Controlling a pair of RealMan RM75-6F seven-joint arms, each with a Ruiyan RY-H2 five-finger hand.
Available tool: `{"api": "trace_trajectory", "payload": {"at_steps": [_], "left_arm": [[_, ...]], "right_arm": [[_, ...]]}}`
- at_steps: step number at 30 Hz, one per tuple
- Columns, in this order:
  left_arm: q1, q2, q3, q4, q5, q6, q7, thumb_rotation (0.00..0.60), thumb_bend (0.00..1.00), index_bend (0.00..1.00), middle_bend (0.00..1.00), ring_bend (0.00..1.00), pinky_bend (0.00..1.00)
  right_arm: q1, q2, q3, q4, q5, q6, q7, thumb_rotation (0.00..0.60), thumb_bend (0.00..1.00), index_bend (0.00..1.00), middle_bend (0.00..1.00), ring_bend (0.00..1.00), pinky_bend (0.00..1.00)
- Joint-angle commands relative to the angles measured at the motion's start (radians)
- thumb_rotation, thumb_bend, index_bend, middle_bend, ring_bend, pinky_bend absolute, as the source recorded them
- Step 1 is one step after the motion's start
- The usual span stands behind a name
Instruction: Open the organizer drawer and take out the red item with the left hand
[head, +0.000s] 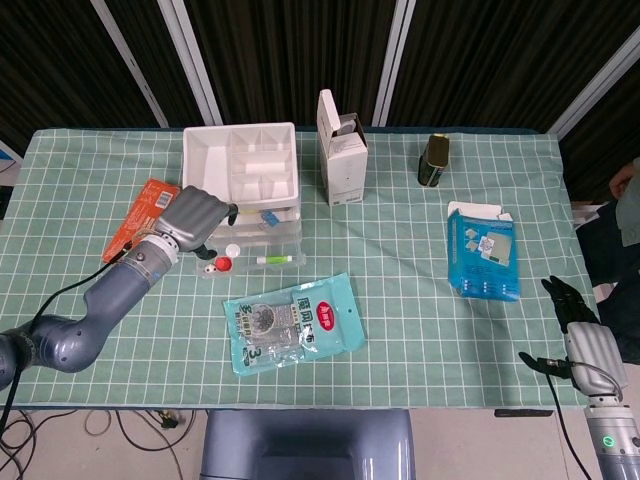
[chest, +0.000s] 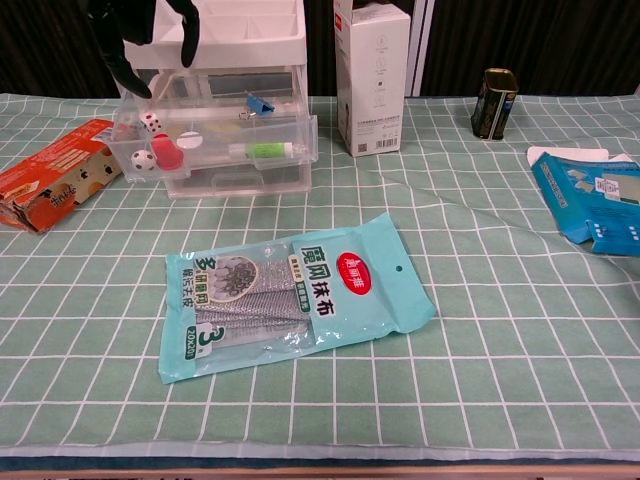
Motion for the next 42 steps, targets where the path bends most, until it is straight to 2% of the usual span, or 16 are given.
{"api": "trace_trajectory", "payload": {"at_steps": [1,5,13,28,42], "left_arm": [[-0.015,-0.002,0.007,0.04,0.055,-0.074,-0.043,0.6,0.14,0.41,1.0,1.0,1.0],[-0.033,-0.003,0.014,0.065,0.103,-0.128,-0.078,0.6,0.14,0.41,1.0,1.0,1.0],[-0.045,0.002,0.036,0.067,0.174,-0.154,-0.123,0.6,0.13,0.42,1.0,1.0,1.0],[-0.024,-0.025,0.084,0.104,0.328,-0.124,-0.172,0.6,0.14,0.44,1.0,1.0,1.0],[-0.017,-0.043,0.103,0.131,0.389,-0.101,-0.213,0.6,0.14,0.46,1.0,1.0,1.0]], "right_arm": [[0.001,0.0,0.001,0.0,0.003,-0.002,0.002,0.6,0.0,0.0,0.0,0.0,0.22],[0.001,0.0,0.002,-0.002,0.006,-0.004,0.002,0.6,0.0,0.0,0.0,0.0,0.21],[0.001,0.001,0.004,-0.001,0.01,-0.006,0.004,0.6,0.0,0.0,0.0,0.0,0.22],[0.001,0.002,0.005,-0.005,0.012,-0.008,0.008,0.6,0.0,0.0,0.0,0.0,0.21],[0.0,0.002,0.006,-0.006,0.014,-0.008,0.01,0.6,0.0,0.0,0.0,0.0,0.21]]}}
